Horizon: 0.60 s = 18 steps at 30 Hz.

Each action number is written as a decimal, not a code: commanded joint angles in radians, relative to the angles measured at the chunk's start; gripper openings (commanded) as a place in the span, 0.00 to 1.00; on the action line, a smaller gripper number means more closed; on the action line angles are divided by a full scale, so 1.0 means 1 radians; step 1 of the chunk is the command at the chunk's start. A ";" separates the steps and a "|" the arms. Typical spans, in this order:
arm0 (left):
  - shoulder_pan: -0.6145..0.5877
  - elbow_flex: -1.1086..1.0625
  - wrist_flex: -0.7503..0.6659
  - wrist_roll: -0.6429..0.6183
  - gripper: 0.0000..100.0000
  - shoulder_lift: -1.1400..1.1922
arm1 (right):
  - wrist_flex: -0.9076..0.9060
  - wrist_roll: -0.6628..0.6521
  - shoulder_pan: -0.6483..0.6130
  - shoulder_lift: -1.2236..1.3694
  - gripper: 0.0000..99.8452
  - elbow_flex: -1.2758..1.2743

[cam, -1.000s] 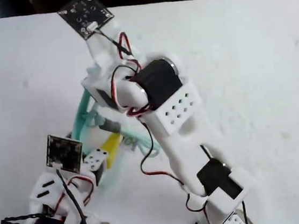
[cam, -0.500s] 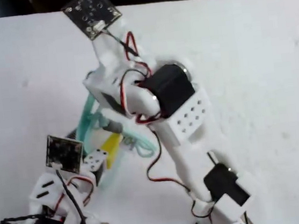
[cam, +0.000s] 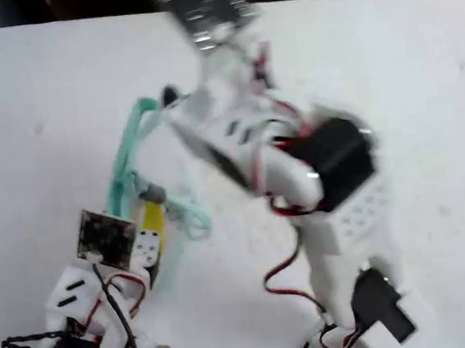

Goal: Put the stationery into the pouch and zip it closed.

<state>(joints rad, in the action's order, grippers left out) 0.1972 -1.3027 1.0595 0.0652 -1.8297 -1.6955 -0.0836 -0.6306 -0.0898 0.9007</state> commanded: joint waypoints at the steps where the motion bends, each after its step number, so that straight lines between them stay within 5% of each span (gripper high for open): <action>1: -0.013 0.048 -0.005 0.044 0.02 0.001 | 0.018 0.000 0.107 -0.010 0.23 0.026; 18: -0.096 0.049 -0.026 0.034 0.02 0.001 | 0.054 -0.041 0.309 0.691 0.23 -0.061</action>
<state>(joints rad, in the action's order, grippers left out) 0.1435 -1.3027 1.0595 0.0928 -1.8282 -1.6740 -0.1158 -0.3376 0.5409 0.8347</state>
